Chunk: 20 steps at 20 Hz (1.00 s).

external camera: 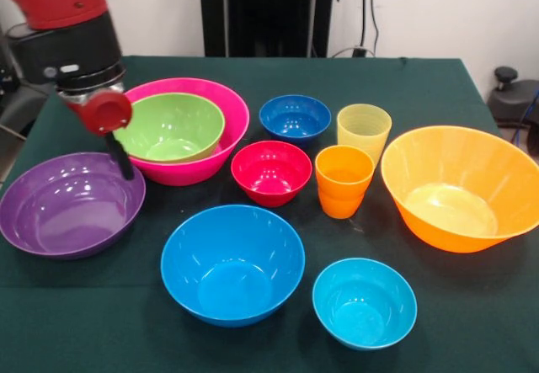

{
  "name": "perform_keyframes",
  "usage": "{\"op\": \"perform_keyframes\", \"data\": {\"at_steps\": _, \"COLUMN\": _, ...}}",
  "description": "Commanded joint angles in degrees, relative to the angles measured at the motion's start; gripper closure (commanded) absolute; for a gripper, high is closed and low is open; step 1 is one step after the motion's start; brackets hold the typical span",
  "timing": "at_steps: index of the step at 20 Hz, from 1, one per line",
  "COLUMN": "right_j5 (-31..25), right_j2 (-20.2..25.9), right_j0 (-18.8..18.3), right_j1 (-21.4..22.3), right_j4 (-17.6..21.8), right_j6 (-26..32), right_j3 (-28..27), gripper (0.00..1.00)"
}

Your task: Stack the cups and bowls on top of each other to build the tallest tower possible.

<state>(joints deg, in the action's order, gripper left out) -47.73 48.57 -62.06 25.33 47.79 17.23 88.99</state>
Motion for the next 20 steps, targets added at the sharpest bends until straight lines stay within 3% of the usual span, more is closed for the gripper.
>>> {"op": "perform_keyframes", "data": {"at_steps": 1, "right_j5": -5.43, "right_j2": -16.08, "right_j0": 10.77, "right_j1": 7.74, "right_j4": 0.79, "right_j6": -33.42, "right_j3": -1.01, "gripper": 0.00}}
{"op": "perform_keyframes", "data": {"at_steps": 6, "right_j5": -1.66, "right_j2": -16.02, "right_j0": 11.78, "right_j1": 9.77, "right_j4": 2.51, "right_j6": -29.98, "right_j3": -1.36, "gripper": 0.00}}
{"op": "perform_keyframes", "data": {"at_steps": 15, "right_j5": 6.22, "right_j2": -6.64, "right_j0": 3.65, "right_j1": 7.98, "right_j4": 2.49, "right_j6": -13.93, "right_j3": -0.12, "gripper": 0.00}}
{"op": "perform_keyframes", "data": {"at_steps": 18, "right_j5": 5.34, "right_j2": -6.49, "right_j0": 3.59, "right_j1": 7.44, "right_j4": 1.82, "right_j6": -14.67, "right_j3": -0.17, "gripper": 0.00}}
{"op": "perform_keyframes", "data": {"at_steps": 20, "right_j5": 4.62, "right_j2": -6.96, "right_j0": 4.26, "right_j1": 6.92, "right_j4": 0.41, "right_j6": -18.22, "right_j3": 0.28, "gripper": 0.00}}
